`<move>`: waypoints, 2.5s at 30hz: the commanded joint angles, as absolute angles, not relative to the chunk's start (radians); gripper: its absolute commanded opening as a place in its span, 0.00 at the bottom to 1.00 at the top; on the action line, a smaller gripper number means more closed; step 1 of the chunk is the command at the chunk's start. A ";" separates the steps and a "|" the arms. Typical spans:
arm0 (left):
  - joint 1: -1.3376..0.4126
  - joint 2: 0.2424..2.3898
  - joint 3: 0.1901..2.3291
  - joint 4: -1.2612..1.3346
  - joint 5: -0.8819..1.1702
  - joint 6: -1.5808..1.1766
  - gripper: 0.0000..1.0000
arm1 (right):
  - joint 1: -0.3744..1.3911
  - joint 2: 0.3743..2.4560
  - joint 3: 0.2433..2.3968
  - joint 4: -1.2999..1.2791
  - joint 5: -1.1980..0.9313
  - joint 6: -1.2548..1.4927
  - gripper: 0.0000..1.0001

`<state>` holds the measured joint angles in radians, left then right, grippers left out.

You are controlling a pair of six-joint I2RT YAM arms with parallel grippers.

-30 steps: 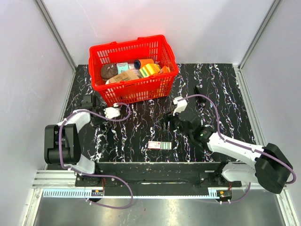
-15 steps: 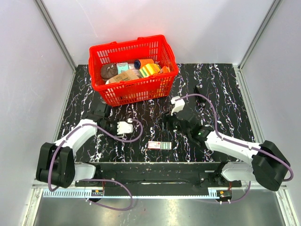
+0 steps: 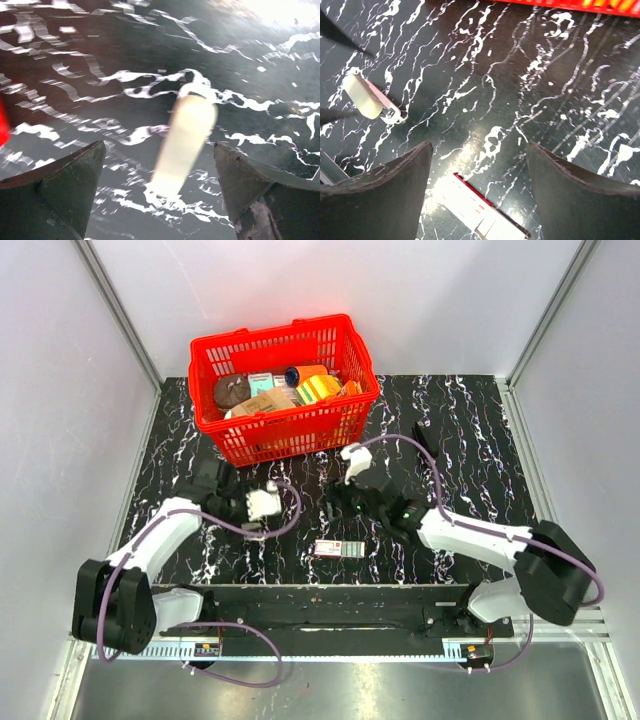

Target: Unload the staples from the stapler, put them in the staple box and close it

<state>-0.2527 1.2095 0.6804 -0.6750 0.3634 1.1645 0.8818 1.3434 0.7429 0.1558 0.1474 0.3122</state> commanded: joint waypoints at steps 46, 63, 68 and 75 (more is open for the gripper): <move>0.382 0.976 1.016 -0.945 0.586 0.419 0.82 | 1.140 2.240 1.813 -0.376 -0.137 -0.103 0.58; 0.385 0.979 0.951 -0.891 0.543 0.417 0.99 | 1.141 2.100 1.732 -0.169 -0.009 0.076 0.04; 0.387 0.999 0.954 -0.896 0.600 0.439 0.99 | 1.141 1.965 1.577 0.026 0.149 0.257 0.00; 0.385 0.993 0.919 -0.896 0.623 0.503 0.97 | 1.140 1.873 1.427 0.179 0.227 0.432 0.00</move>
<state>0.3801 1.0004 0.9489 -0.9234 0.5823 0.4492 1.1370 1.9476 1.4757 -0.0109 0.1436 0.2920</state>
